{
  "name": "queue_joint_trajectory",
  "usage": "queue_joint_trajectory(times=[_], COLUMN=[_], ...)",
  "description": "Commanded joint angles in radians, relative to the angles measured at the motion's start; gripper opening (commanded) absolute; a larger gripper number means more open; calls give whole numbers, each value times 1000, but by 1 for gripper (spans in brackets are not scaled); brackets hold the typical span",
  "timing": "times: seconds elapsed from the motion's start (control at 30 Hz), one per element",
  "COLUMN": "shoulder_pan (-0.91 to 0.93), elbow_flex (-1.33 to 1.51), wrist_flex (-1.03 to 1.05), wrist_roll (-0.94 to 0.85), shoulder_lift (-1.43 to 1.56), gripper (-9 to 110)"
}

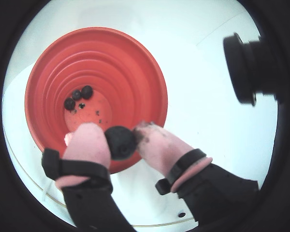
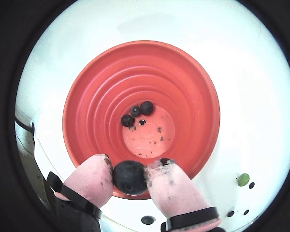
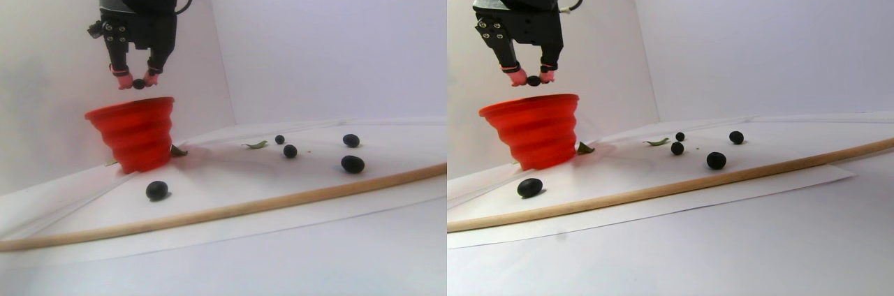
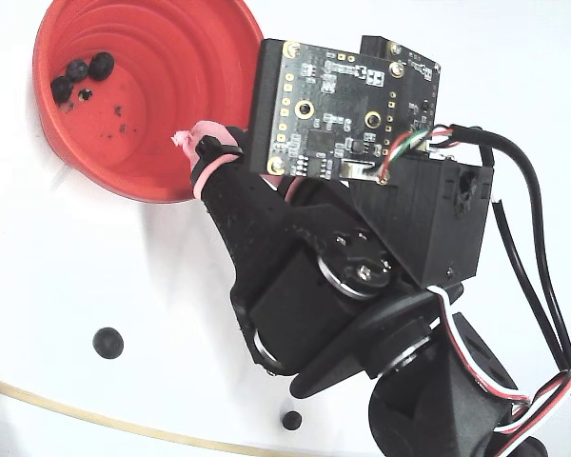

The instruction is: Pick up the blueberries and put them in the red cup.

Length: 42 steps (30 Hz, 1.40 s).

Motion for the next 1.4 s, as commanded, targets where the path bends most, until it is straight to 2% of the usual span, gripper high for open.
queue_joint_trajectory(times=[0.0,0.57,1.37], shoulder_pan=[-43,-17,95], elbow_flex=[-95,-83,8], wrist_flex=[-46,-109,49], wrist_roll=[6,-3,-35], shoulder_lift=[9,9,216], gripper=[13,17,16])
